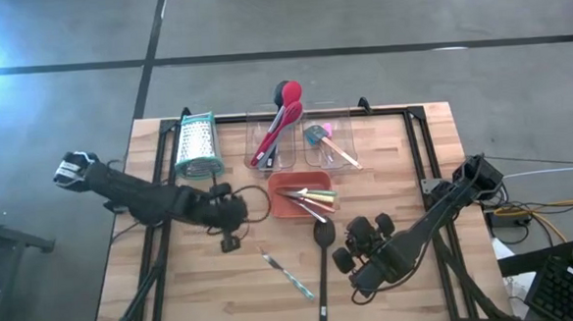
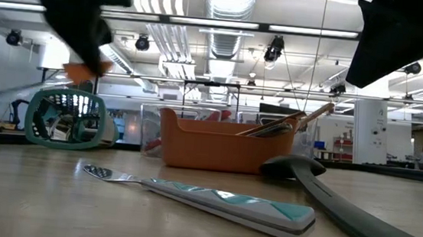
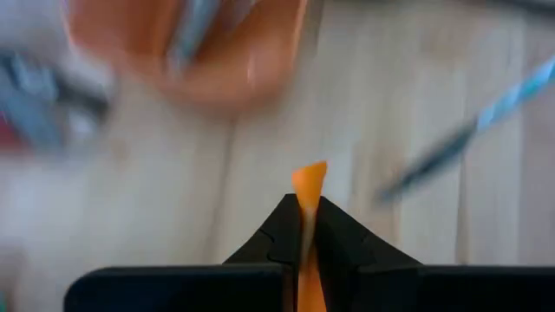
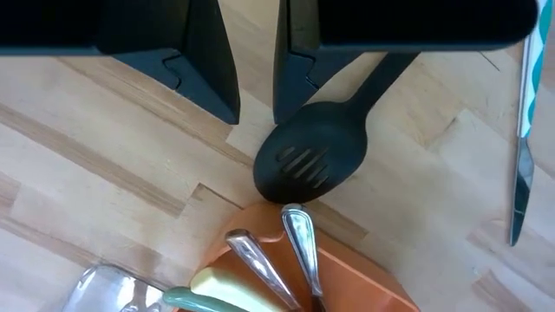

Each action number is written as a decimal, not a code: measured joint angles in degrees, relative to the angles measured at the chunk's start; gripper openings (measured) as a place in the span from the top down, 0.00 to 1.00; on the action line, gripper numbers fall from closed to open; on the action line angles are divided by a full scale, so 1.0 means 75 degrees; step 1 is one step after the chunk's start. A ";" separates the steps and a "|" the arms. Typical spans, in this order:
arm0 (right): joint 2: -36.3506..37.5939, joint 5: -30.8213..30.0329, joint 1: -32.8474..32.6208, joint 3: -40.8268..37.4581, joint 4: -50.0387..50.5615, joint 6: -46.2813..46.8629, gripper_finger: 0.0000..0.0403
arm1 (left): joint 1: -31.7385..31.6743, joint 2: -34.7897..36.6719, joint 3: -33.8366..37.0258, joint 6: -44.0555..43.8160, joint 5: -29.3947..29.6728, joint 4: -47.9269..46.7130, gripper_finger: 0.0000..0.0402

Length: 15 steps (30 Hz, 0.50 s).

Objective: Pick & Place Kitchen Items
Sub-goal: Put the orange spatula into the right transparent bin

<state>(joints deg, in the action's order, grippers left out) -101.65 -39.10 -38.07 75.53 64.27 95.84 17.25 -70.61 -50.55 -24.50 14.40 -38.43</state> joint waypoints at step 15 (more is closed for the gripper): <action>-0.0029 -0.3544 -0.0390 0.0230 -0.0288 0.0009 0.83 | -0.2007 -0.0228 0.0030 0.3663 -0.3005 0.7369 0.95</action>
<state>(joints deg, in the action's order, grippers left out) -101.86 -65.68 -40.99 77.25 62.11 95.91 2.19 -72.32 -50.33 2.97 -8.14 16.83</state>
